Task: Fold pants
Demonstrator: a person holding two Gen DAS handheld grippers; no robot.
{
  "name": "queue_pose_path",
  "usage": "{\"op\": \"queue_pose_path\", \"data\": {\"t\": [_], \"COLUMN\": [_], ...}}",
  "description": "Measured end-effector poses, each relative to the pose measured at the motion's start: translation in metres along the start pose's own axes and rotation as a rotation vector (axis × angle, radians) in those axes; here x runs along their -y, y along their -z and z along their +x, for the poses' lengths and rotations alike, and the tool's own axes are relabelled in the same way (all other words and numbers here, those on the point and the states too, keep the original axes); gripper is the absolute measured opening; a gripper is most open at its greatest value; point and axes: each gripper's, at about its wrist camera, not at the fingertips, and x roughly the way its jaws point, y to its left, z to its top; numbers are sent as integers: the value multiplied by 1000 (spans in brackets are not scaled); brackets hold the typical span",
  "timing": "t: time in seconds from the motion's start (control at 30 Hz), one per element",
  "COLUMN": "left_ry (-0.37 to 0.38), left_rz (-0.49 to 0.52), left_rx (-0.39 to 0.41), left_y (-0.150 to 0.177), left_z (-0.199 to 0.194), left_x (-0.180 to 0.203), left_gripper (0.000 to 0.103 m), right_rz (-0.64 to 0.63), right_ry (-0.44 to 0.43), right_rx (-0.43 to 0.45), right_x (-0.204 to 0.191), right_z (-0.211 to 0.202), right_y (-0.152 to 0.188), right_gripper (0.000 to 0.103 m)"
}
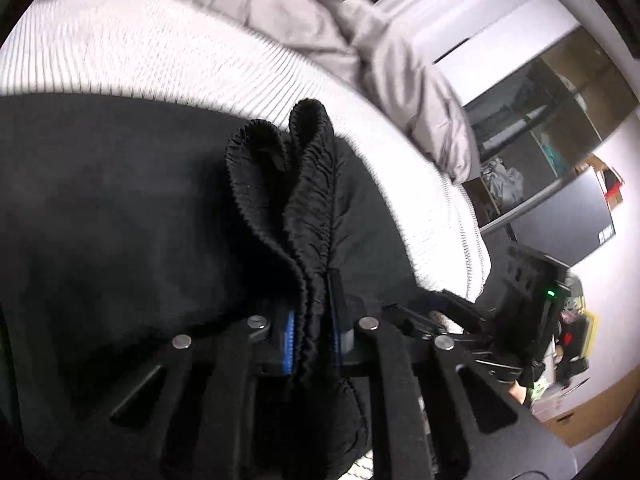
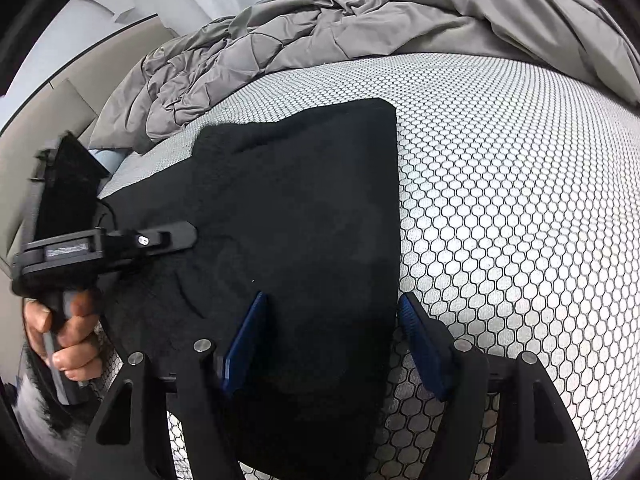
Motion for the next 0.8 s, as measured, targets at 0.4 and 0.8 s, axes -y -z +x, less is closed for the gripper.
{"op": "queue_pose_path", "data": {"t": [0.4,0.8], "left_ry": [-261,-340], "left_rz": [-21,-36], "left_rx": [176,159], "left_y": [0,18], "left_z": [-135,-156], "left_x": [-76,-115], "left_gripper": [9,18], "right_rz": [-32,26], "right_ry": [-105,-237], "right_rx": [6,-125], "right_x": [-59,-66], "right_z": [8,27], "right_y": [-24,-17], "right_gripper": [76,76]}}
